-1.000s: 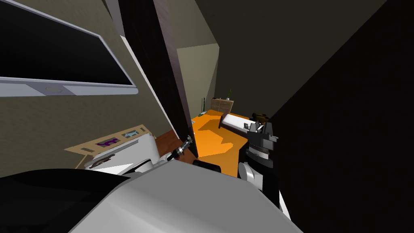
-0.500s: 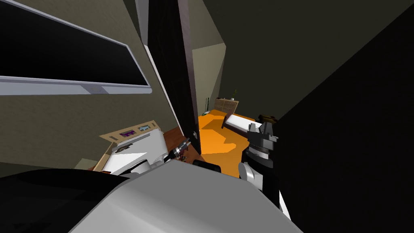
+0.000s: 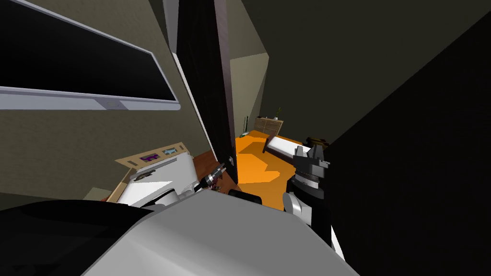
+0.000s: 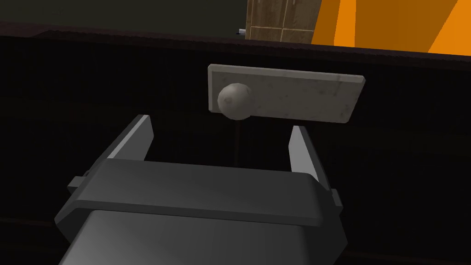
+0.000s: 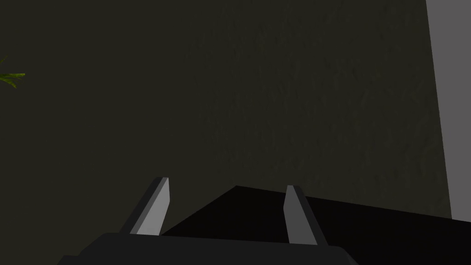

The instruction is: Push the door open

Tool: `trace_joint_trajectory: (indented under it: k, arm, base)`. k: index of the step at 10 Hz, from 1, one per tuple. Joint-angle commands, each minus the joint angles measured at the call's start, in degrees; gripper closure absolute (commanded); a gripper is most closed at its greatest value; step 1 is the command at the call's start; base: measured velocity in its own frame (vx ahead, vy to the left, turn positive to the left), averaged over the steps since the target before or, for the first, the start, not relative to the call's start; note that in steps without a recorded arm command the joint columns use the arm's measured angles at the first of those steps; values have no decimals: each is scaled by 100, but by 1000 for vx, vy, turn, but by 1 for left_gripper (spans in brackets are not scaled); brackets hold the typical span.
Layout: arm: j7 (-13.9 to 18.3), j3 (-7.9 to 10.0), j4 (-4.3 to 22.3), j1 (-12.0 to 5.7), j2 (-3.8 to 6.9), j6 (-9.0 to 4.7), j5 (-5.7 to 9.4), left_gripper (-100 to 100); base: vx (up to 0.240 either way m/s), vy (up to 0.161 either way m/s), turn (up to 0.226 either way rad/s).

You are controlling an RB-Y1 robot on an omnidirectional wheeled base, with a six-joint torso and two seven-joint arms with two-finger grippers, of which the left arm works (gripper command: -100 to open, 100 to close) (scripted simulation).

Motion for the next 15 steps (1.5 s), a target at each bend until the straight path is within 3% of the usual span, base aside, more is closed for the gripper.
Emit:
trace_joint_trajectory:
  k: [1, 4, 5, 6, 11, 12, 15]
  arm:
    - [-10, 20, -54, -6, -20, 76, 4, -100]
    - [-50, 73, -42, -92, -110, 204, 13, -100]
    - [-36, 52, -4, -82, -100, 133, 5, -100]
    - [-36, 52, -4, -82, -100, 133, 5, 100]
    - [-36, 52, -4, -82, -100, 133, 5, 100]
    - [-127, 164, 16, -124, -161, 264, 66, 100]
    - [-280, 350, 34, -200, -273, 452, 169, 100]
  base:
    - [181, -89, -29]
    - [209, -46, -37]
    - [90, -4, 16]
    - [-20, -3, -14]
    - [-13, 2, -1]
    - [94, -36, 20]
    - [149, -82, 6]
